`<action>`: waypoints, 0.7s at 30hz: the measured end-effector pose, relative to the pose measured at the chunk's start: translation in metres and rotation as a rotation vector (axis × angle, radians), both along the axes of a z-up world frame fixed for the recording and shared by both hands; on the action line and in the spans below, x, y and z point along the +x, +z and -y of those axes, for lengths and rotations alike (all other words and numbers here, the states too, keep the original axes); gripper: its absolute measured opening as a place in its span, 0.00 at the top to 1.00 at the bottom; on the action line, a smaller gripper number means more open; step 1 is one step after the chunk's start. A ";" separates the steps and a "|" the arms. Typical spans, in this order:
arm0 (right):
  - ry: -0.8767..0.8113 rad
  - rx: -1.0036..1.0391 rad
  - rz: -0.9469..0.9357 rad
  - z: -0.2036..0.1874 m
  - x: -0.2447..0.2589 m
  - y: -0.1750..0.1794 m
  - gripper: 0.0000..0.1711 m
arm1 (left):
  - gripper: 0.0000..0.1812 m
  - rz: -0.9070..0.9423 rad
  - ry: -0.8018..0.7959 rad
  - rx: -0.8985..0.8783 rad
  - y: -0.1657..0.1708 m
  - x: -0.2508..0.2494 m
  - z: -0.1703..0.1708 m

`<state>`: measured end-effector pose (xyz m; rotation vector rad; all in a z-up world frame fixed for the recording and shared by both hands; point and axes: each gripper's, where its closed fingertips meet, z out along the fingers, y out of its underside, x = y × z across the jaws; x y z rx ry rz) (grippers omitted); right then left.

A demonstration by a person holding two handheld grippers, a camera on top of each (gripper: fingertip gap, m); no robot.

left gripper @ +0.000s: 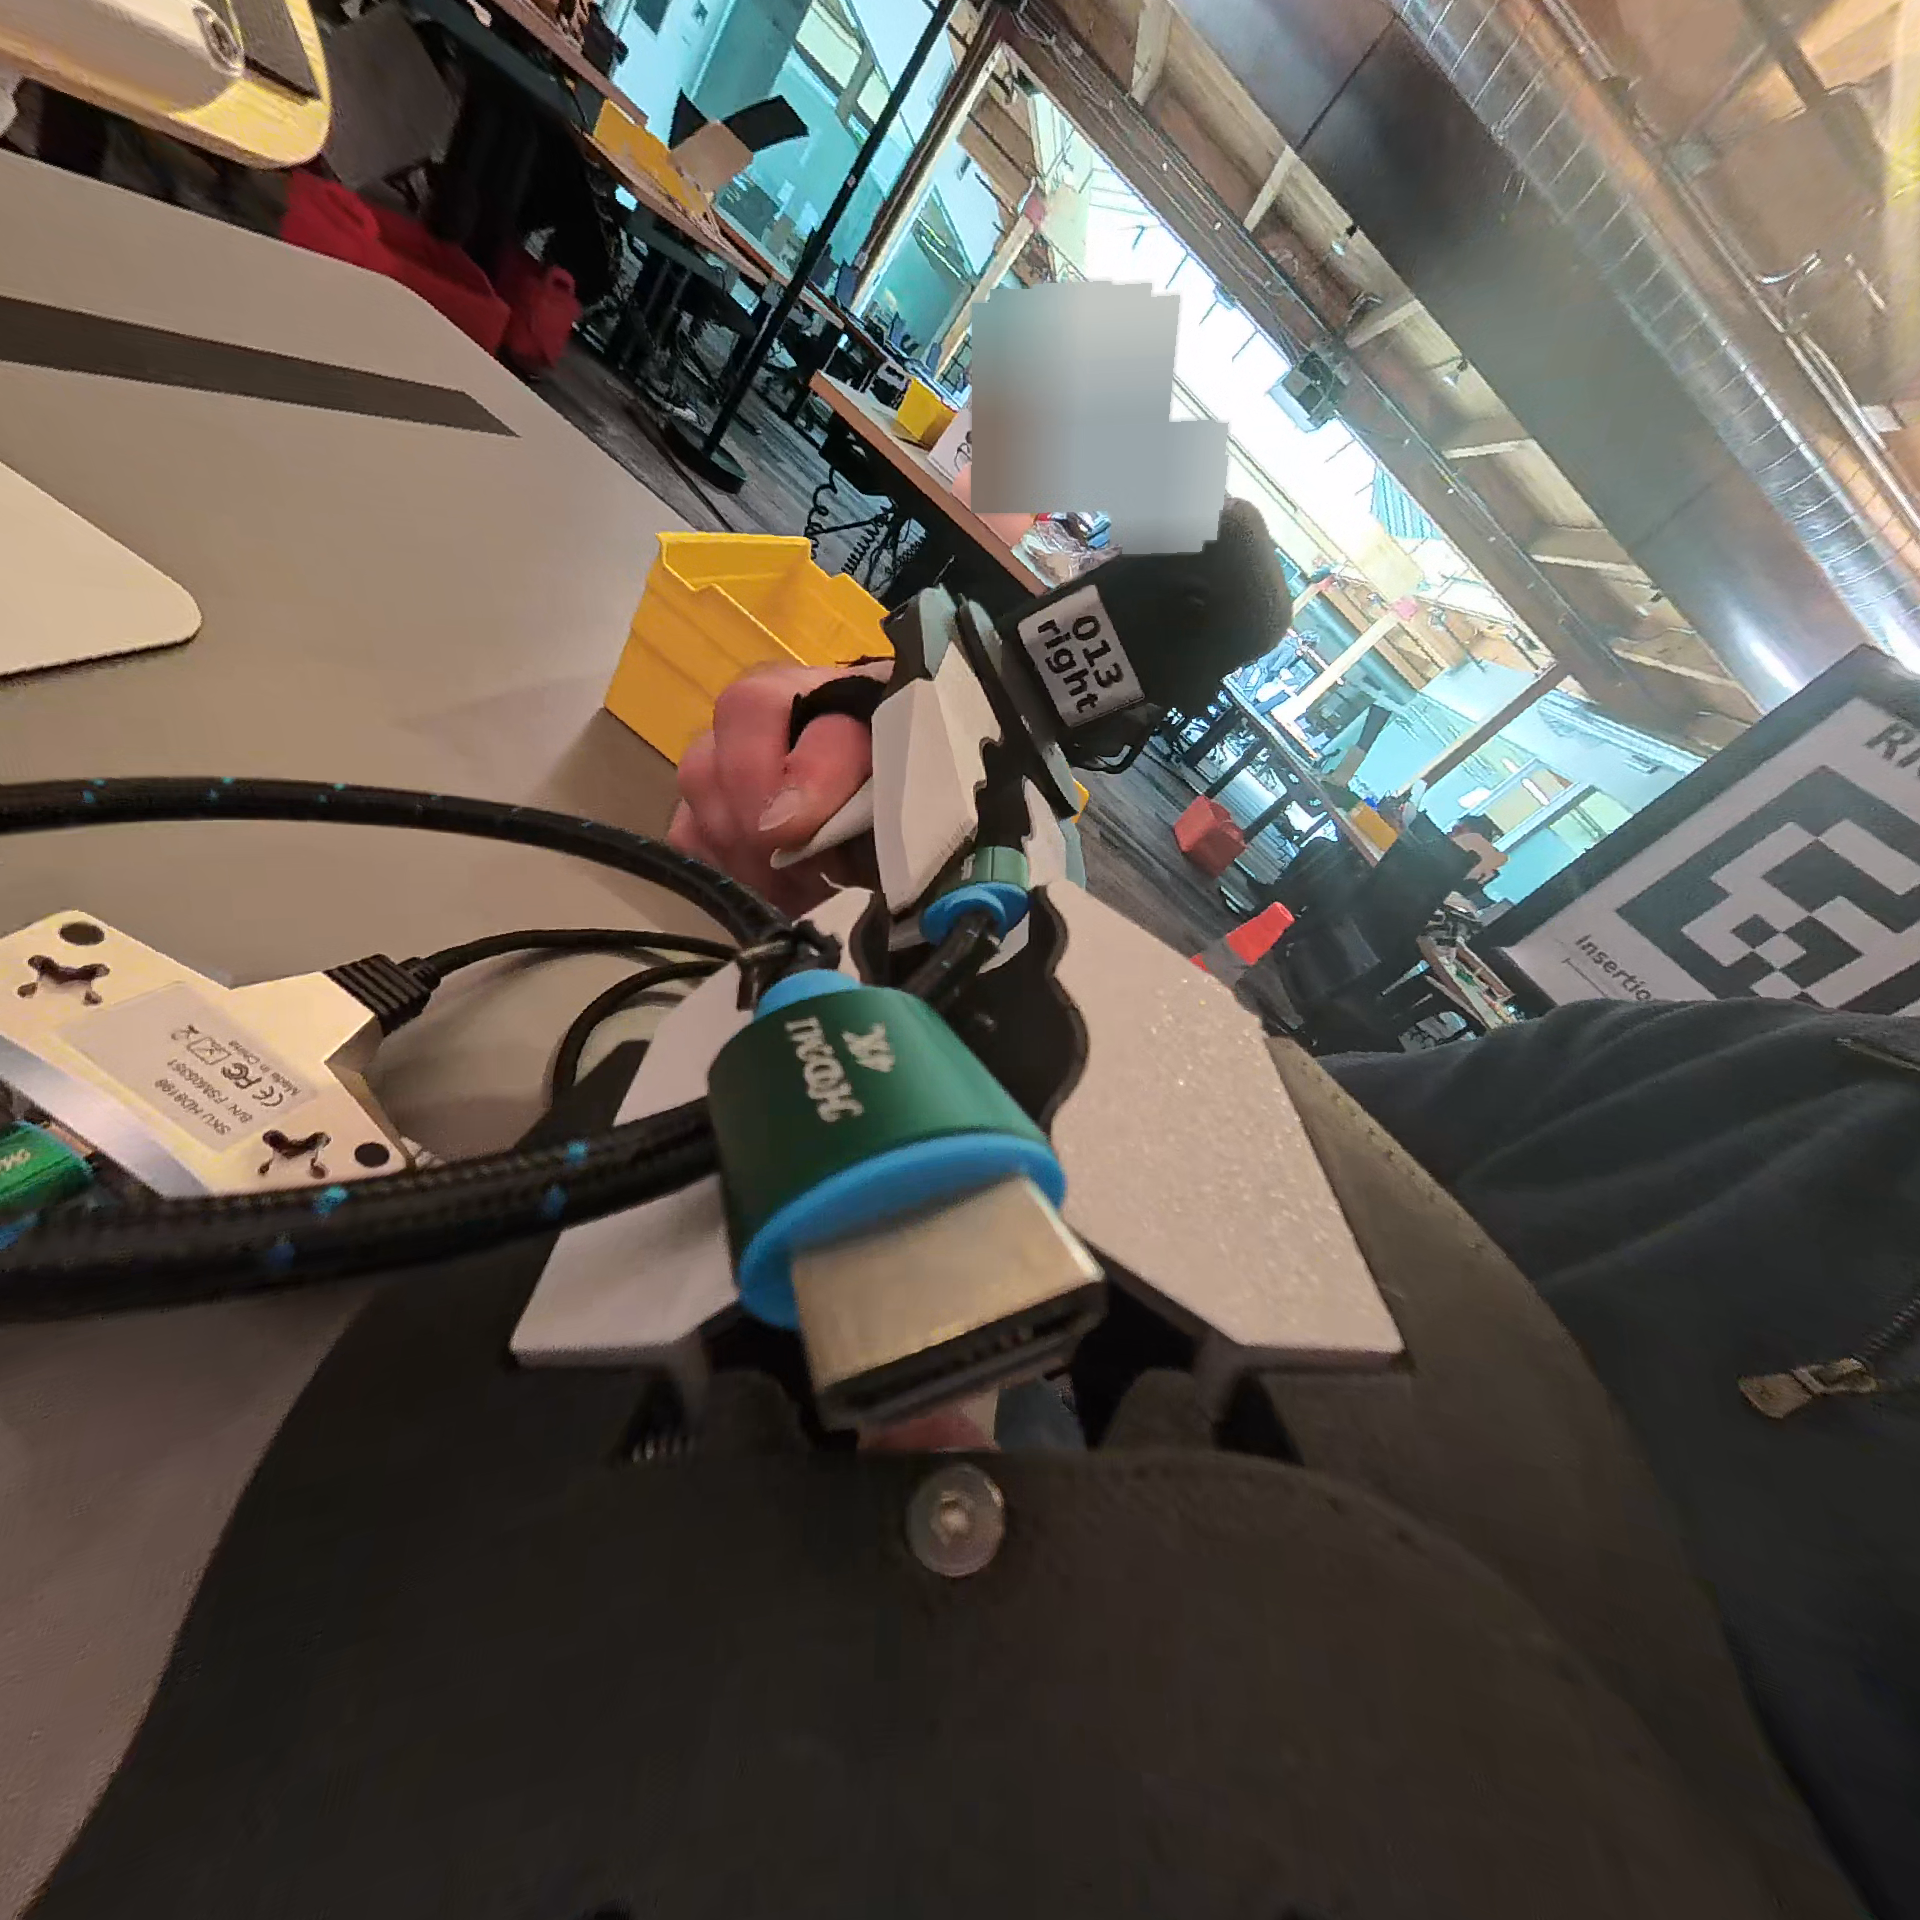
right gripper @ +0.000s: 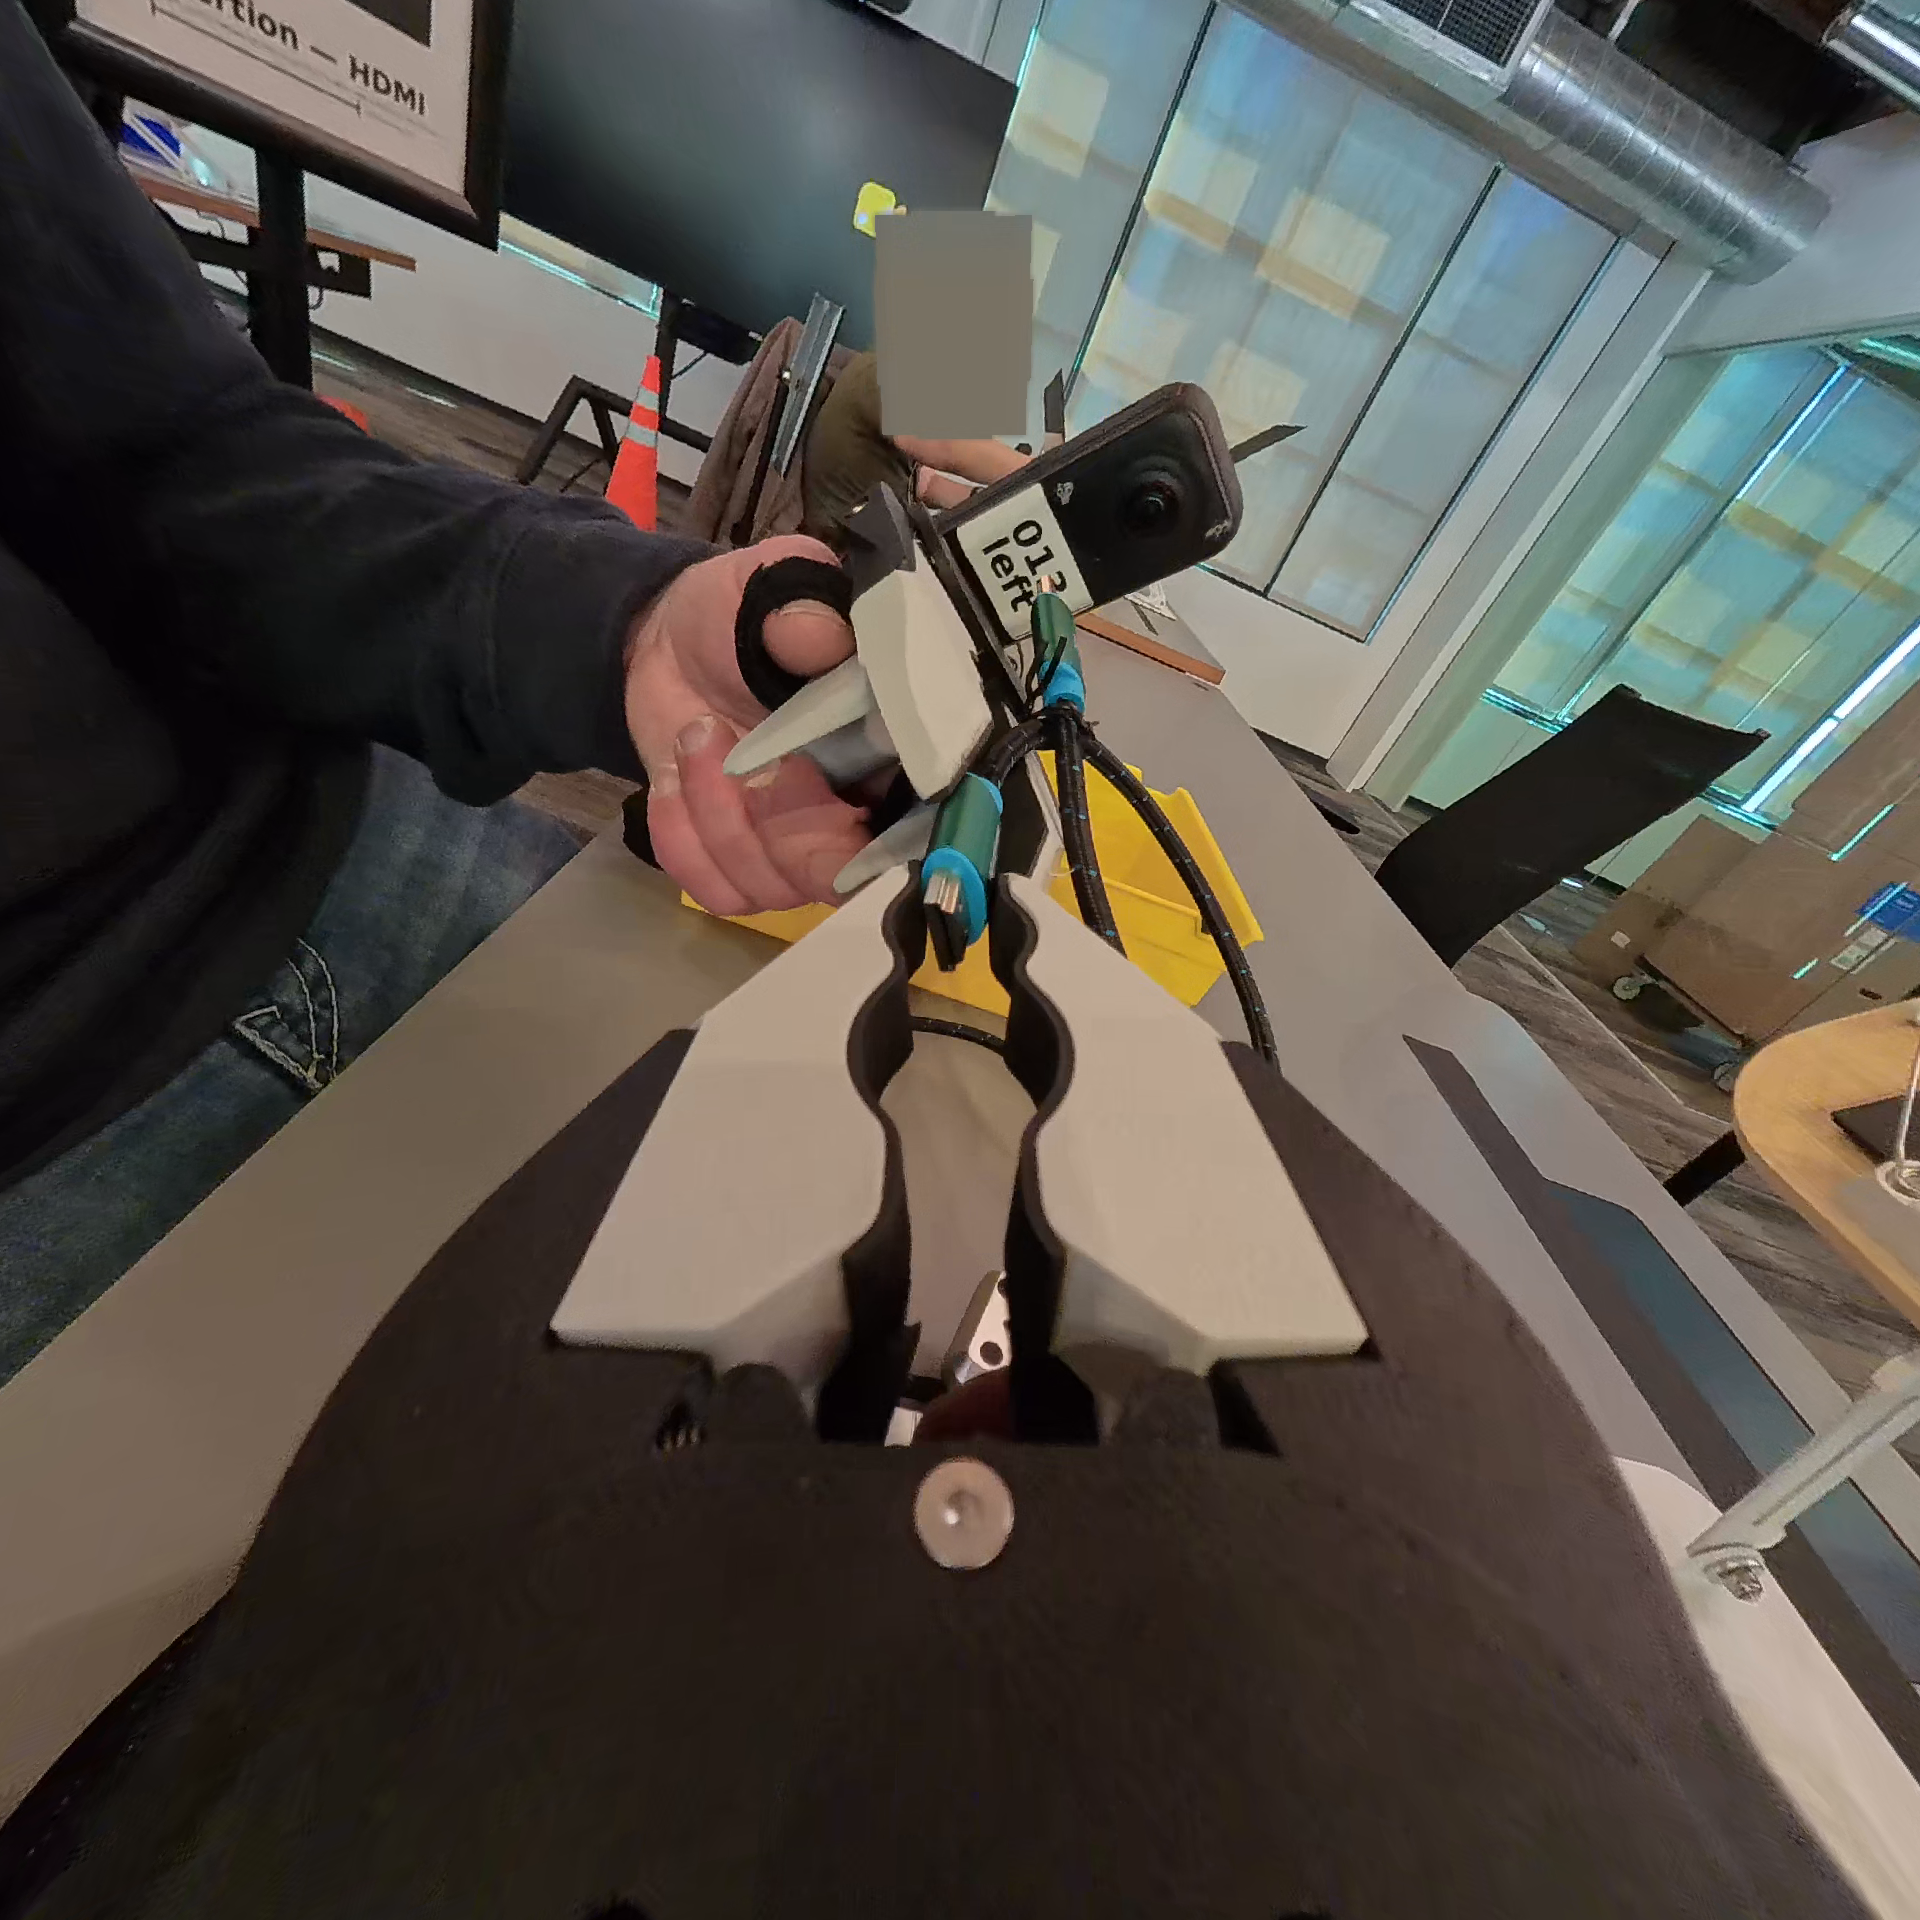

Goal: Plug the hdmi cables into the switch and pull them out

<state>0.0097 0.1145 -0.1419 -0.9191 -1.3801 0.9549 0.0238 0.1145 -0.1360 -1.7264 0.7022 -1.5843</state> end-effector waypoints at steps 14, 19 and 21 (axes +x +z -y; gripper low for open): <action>-0.017 -0.018 0.036 -0.001 -0.006 -0.006 0.93 | 0.89 -0.124 0.063 0.187 -0.008 -0.007 -0.003; -0.034 -0.038 0.046 -0.005 -0.006 -0.007 0.93 | 0.90 -0.178 0.105 0.265 -0.012 -0.007 -0.008; -0.045 -0.026 0.046 -0.007 -0.006 -0.007 0.93 | 0.90 -0.168 0.115 0.265 -0.011 -0.006 -0.009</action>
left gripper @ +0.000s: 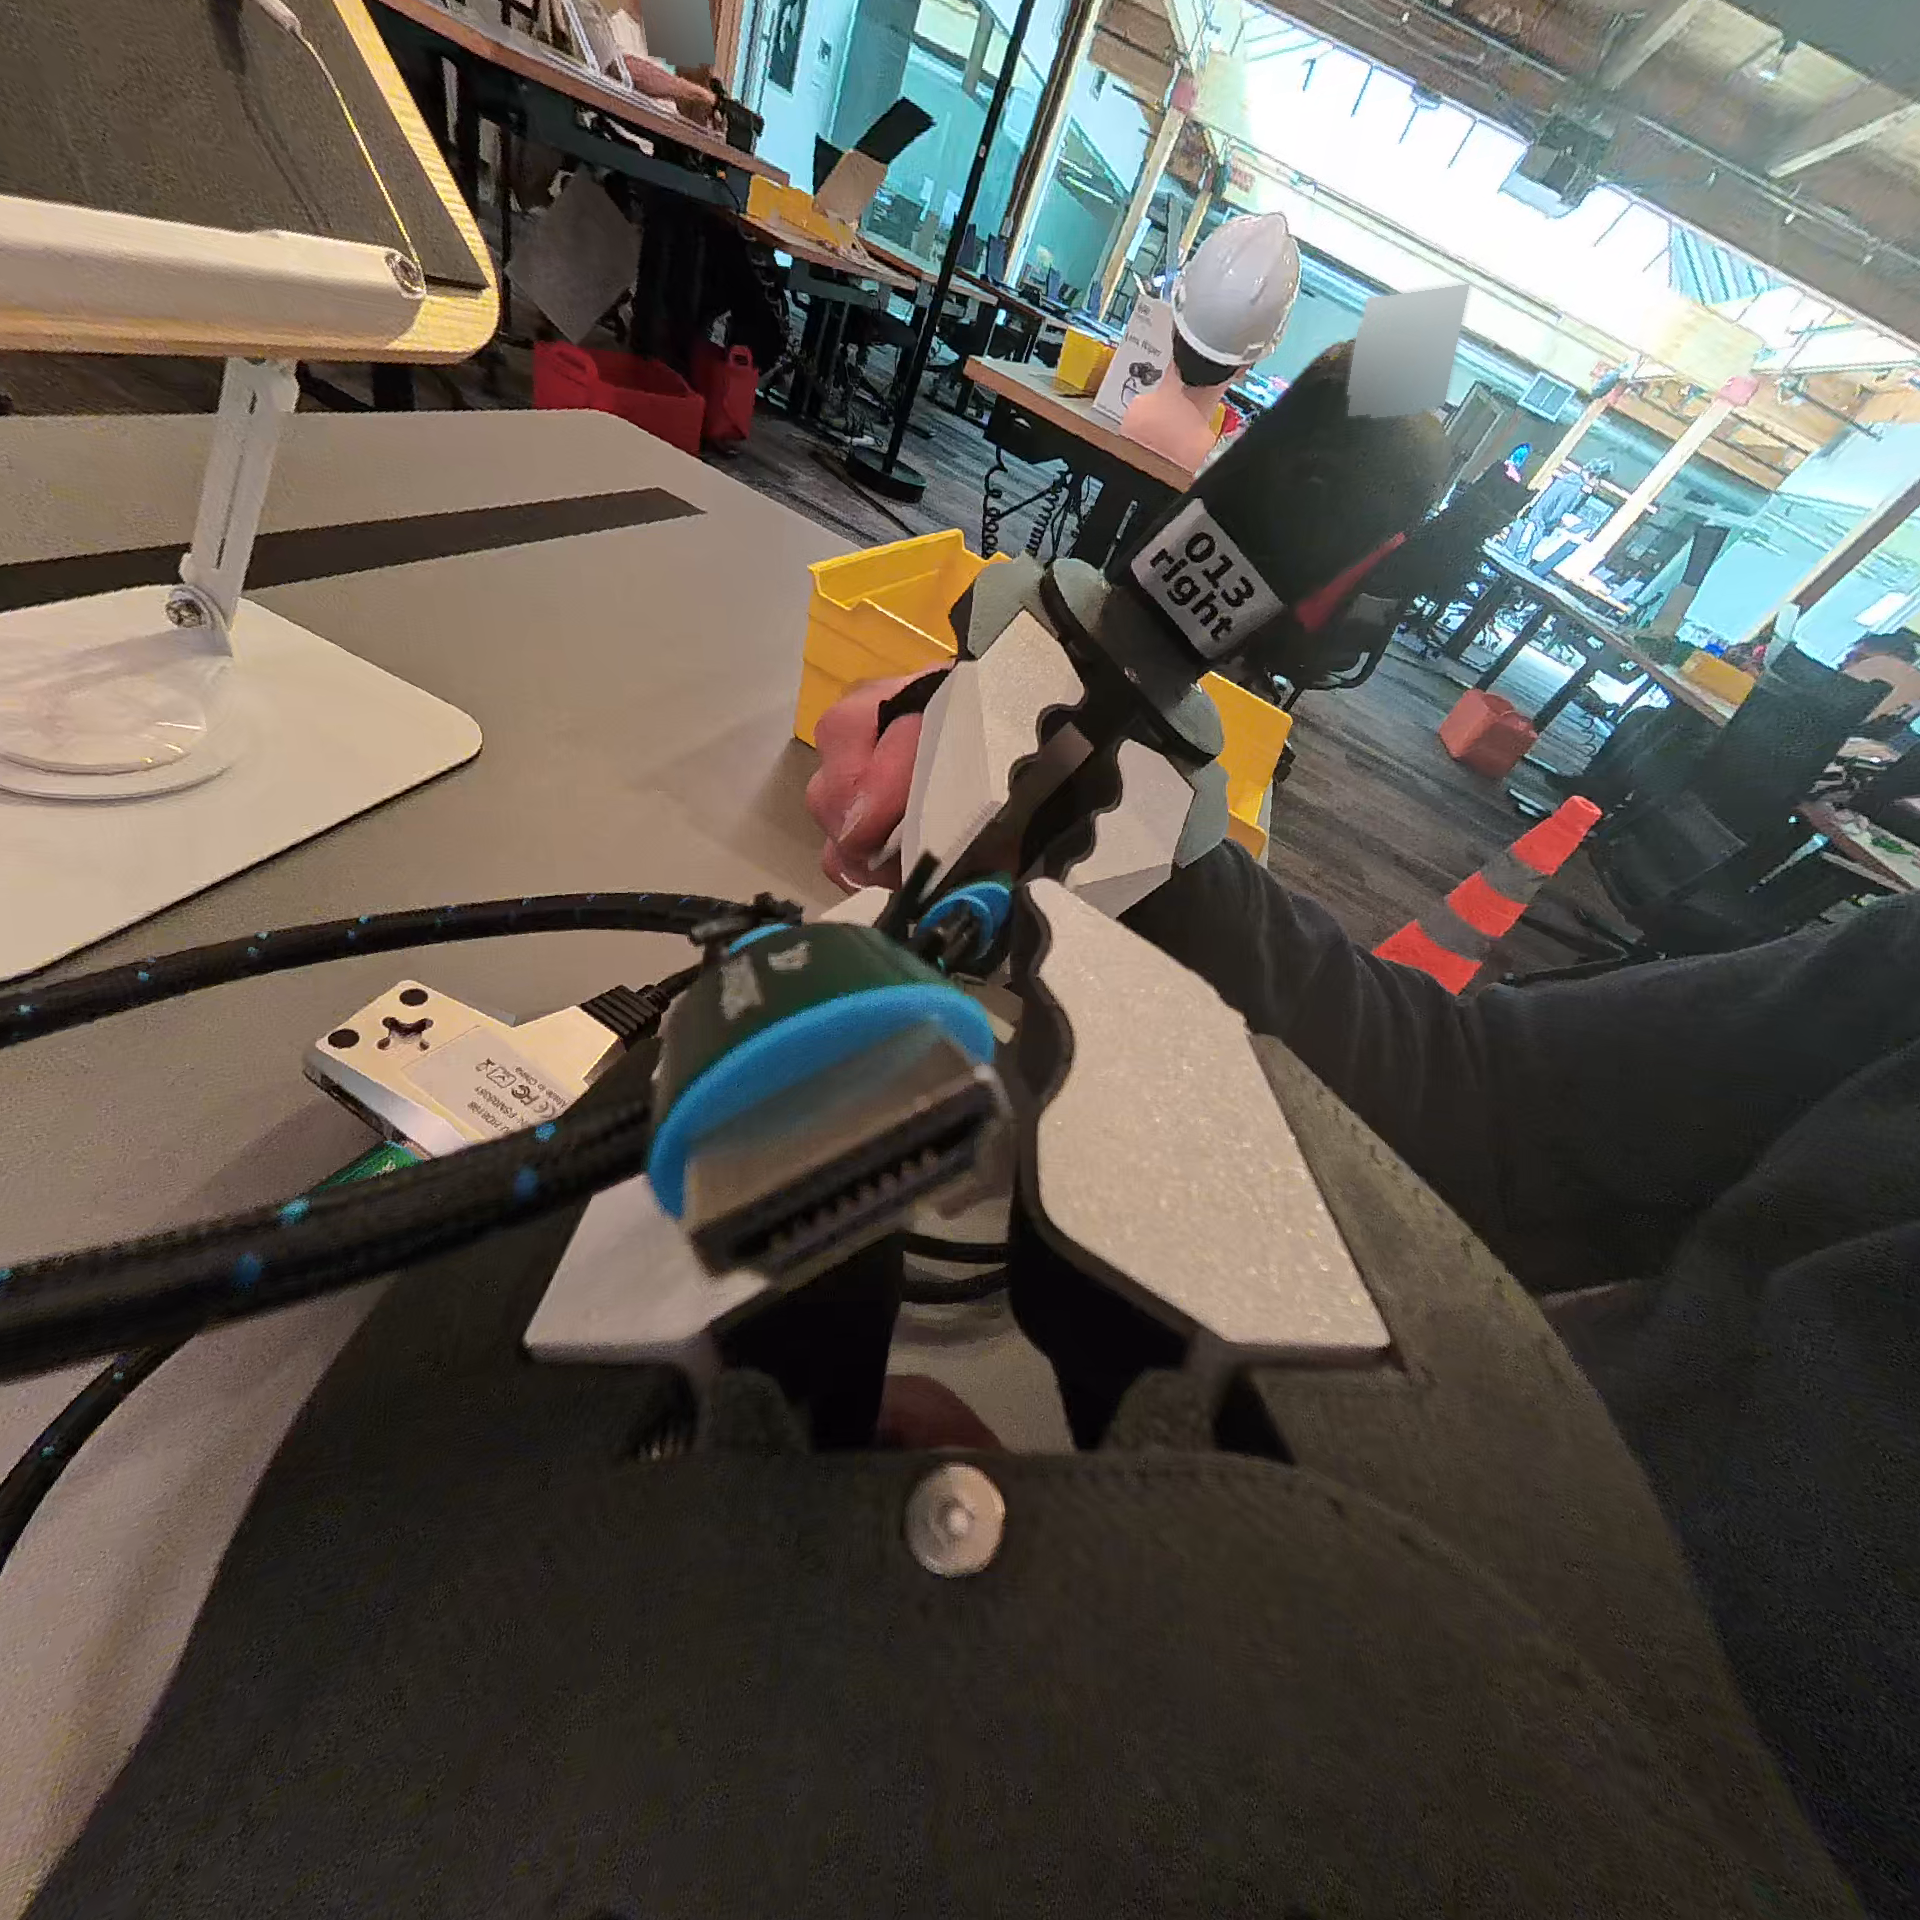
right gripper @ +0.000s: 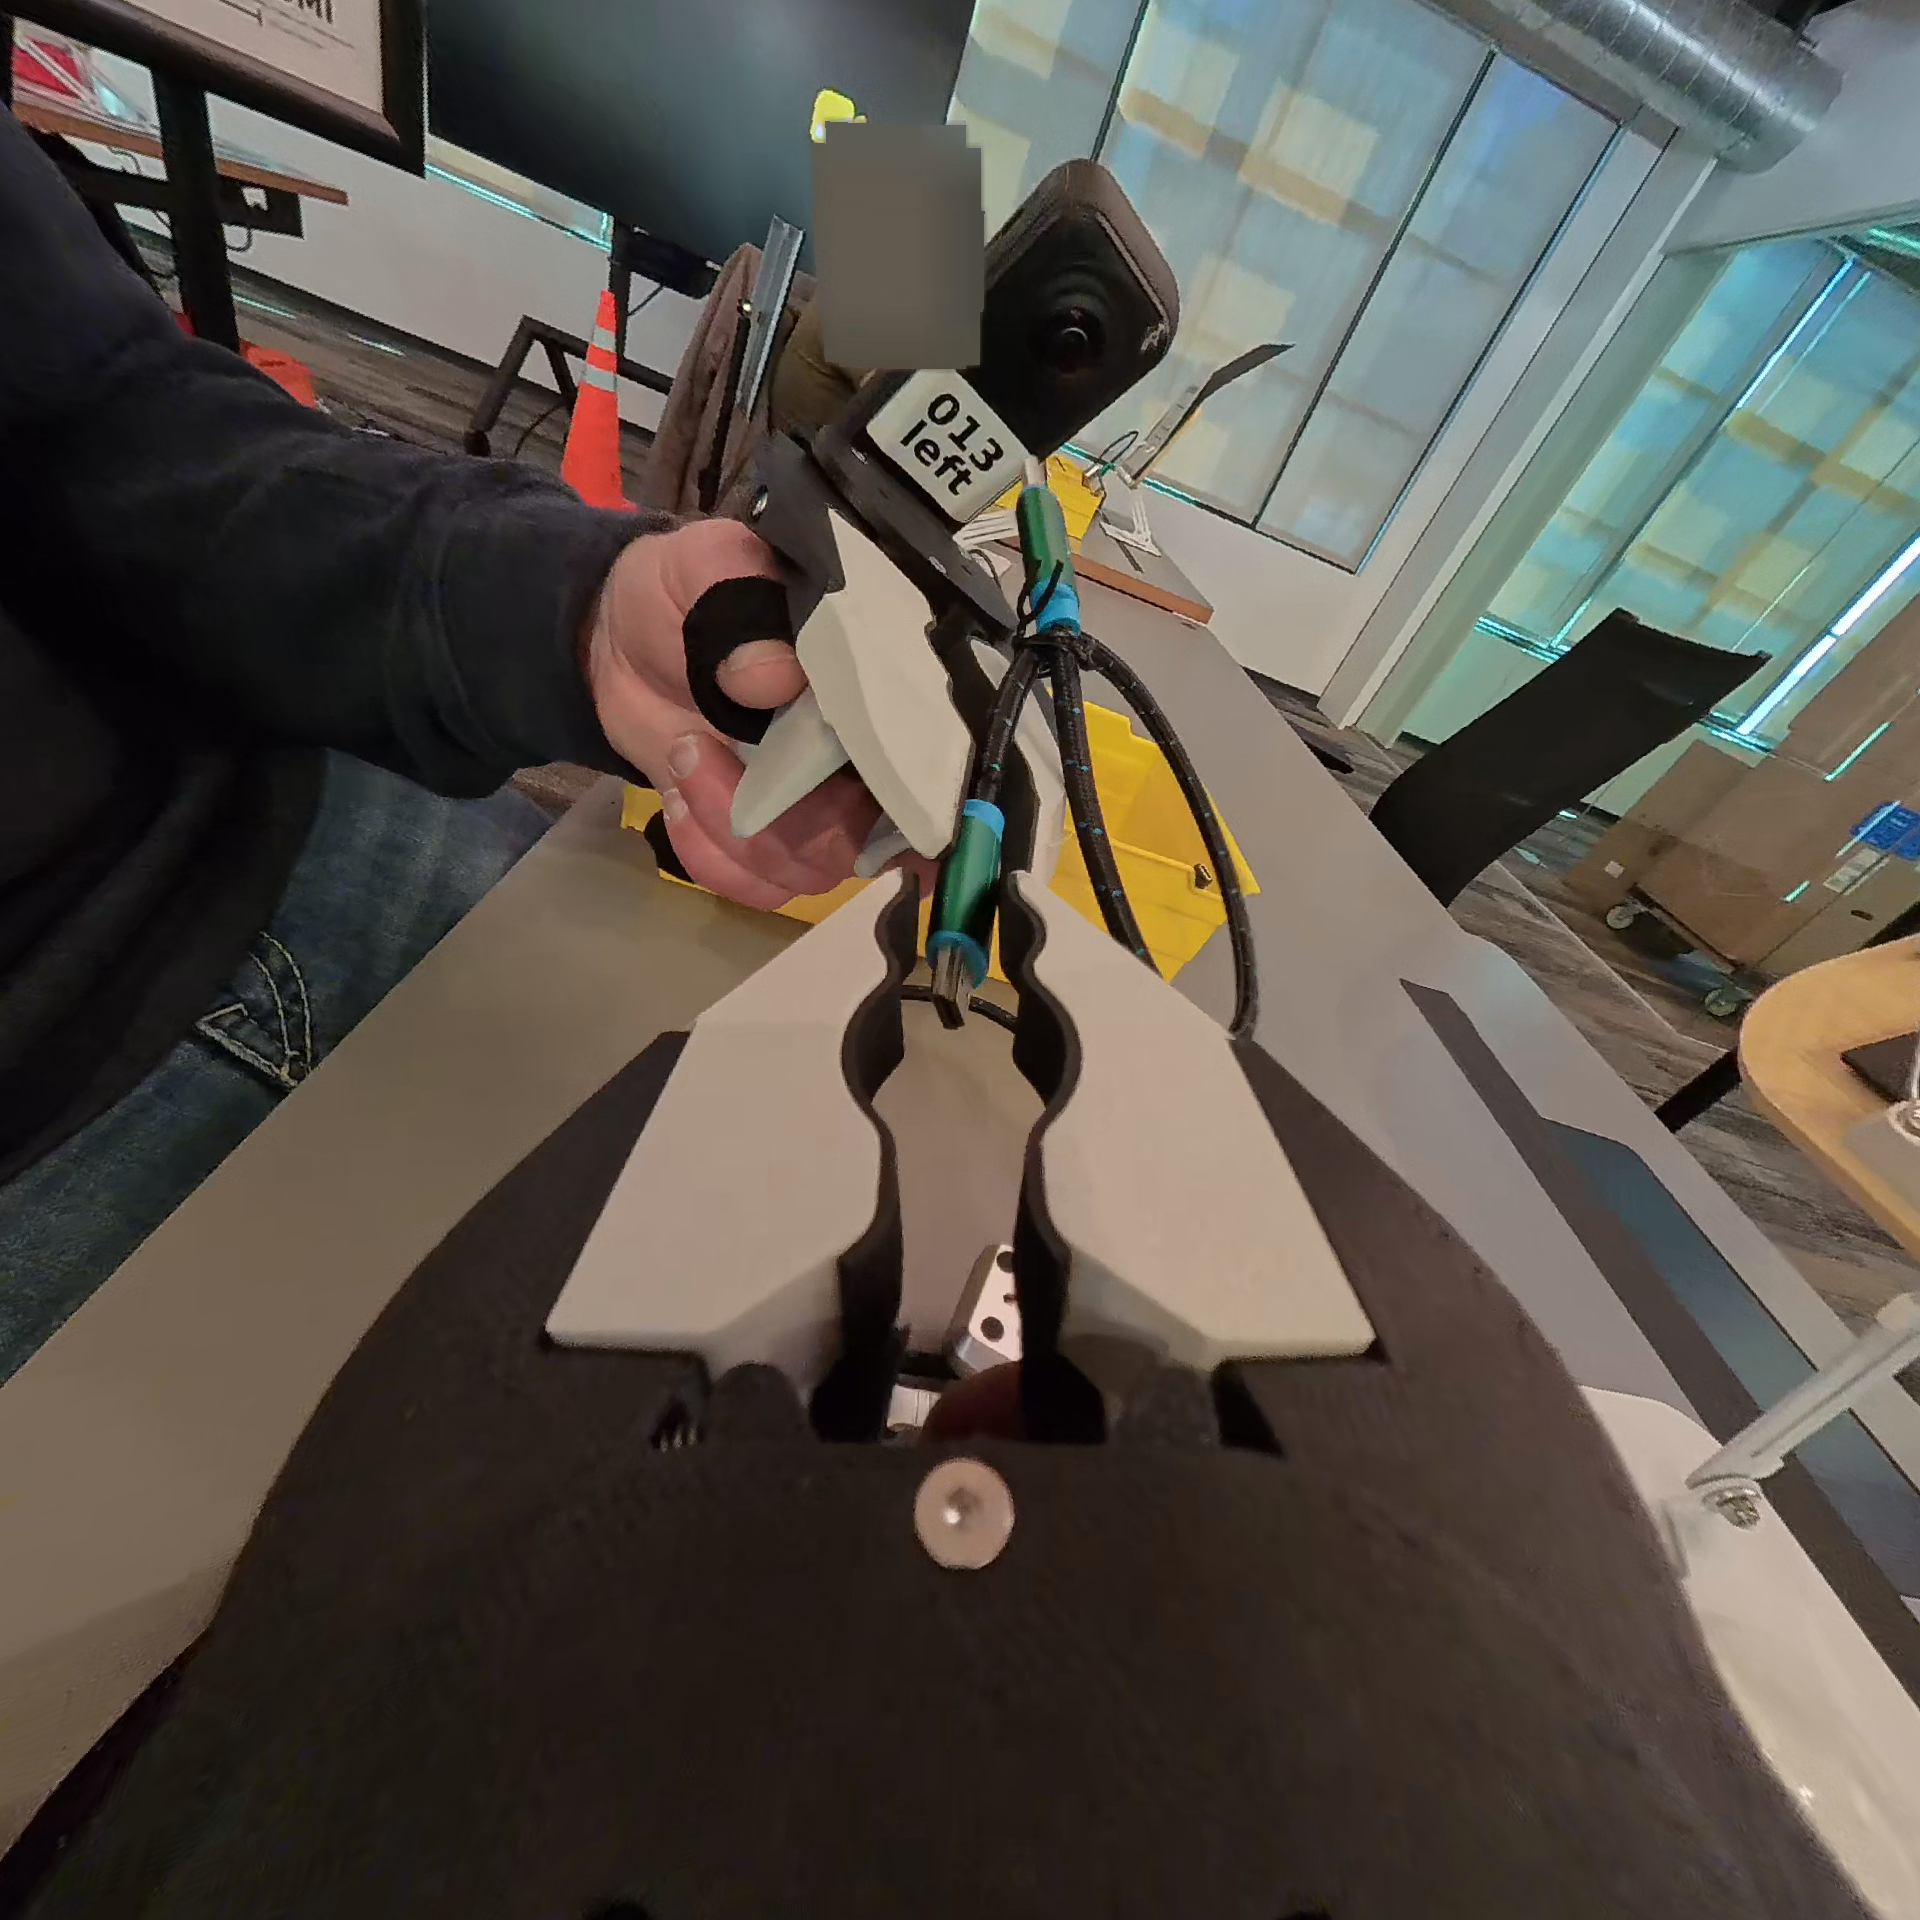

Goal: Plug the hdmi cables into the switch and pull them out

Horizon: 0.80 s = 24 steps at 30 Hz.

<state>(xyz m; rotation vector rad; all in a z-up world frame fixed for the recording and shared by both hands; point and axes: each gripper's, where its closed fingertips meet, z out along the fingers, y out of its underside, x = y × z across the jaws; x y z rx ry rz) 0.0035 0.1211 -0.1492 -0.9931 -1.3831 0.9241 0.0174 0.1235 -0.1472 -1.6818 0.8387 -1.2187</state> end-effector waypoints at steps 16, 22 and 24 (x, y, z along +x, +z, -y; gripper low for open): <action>0.244 -0.623 -0.103 -0.006 0.001 0.002 0.84 | 0.92 0.018 0.046 0.237 0.018 -0.010 -0.002; 0.430 -0.736 -0.117 0.018 -0.005 0.005 0.85 | 0.93 -0.067 -0.009 0.457 0.020 -0.001 0.013; 0.461 -0.733 -0.145 0.021 -0.005 0.011 0.91 | 0.93 -0.083 -0.002 0.520 0.022 -0.002 0.014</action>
